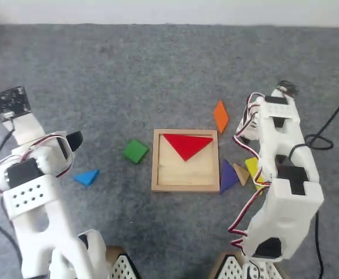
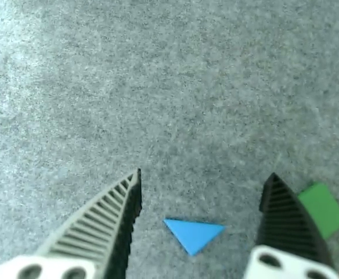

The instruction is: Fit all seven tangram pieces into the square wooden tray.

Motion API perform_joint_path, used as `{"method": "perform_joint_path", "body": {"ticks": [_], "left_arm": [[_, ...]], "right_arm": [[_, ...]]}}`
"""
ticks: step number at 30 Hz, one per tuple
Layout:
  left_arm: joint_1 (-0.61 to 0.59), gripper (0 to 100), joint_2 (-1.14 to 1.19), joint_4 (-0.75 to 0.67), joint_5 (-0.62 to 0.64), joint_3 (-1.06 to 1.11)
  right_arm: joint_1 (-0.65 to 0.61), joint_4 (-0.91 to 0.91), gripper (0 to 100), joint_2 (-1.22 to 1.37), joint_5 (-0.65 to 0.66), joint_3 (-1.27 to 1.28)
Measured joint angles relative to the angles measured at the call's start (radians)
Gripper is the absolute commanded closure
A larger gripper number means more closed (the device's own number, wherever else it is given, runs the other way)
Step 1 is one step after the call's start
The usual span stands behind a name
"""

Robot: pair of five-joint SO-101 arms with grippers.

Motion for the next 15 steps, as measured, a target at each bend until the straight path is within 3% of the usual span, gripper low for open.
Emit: {"method": "perform_joint_path", "body": {"ticks": [2, 6, 10, 15], "left_arm": [[0.0, 68, 0.0, 0.0, 0.0, 0.0], [0.0, 68, 0.0, 0.0, 0.0, 0.0], [0.0, 68, 0.0, 0.0, 0.0, 0.0], [0.0, 68, 0.0, 0.0, 0.0, 0.0]], "right_arm": [[-0.003, 0.14, 60.0, 0.0, 0.138, -0.02], [-0.006, 0.232, 60.0, -0.002, 0.184, -0.023], [-0.032, 0.226, 60.1, -0.037, 0.161, 0.041], [-0.046, 0.086, 60.1, -0.064, 0.175, 0.141]]}}
